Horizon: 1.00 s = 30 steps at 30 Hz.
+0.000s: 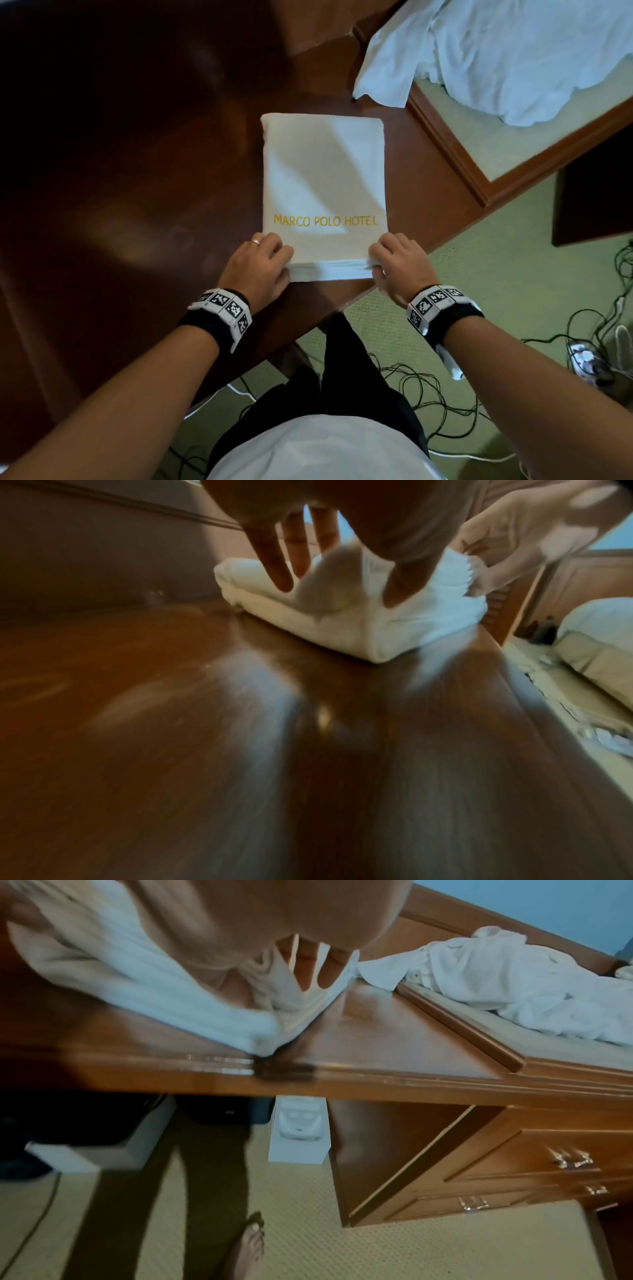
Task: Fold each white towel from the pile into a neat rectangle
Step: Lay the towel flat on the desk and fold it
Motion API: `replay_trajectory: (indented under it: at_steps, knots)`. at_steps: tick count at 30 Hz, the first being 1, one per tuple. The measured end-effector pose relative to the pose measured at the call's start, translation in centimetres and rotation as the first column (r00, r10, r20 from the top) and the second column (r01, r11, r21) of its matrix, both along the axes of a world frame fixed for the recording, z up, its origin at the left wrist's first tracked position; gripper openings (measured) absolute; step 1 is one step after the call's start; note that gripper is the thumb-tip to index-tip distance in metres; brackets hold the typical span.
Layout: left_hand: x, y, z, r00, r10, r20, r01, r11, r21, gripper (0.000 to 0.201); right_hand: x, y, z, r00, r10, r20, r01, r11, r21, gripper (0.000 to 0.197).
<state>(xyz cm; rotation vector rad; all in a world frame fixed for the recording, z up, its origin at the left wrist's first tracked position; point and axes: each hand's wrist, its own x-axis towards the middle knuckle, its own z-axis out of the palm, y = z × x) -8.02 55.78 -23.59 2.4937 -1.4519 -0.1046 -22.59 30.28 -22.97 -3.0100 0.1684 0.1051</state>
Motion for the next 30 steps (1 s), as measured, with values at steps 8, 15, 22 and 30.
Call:
replay_trajectory:
  at_steps: [8,15,22,30]
  knots:
    - [-1.7,0.6,-1.8,1.000,0.016,-0.006,-0.015,0.991,0.130,0.033,-1.0,0.3,-0.6,0.997,0.016,-0.079,-0.024,0.996,-0.090,0.029]
    - [0.1,-0.1,-0.3,0.992,-0.076,-0.096,0.081,0.996,0.044,0.051,-0.1,0.2,0.6,1.000,-0.001,-0.026,0.001,1.000,-0.012,0.023]
    - [2.9,-3.8,-1.2,0.988,0.141,-0.064,-0.121,0.961,0.247,0.084,6.2,1.6,-0.8,0.993,-0.080,-0.087,0.082,0.997,0.013,0.063]
    - [5.4,-1.1,-0.8,0.968,0.246,-0.049,-0.213,0.910,0.356,0.090,4.2,-4.0,-1.9,0.986,-0.057,-0.156,0.060,0.998,0.014,0.069]
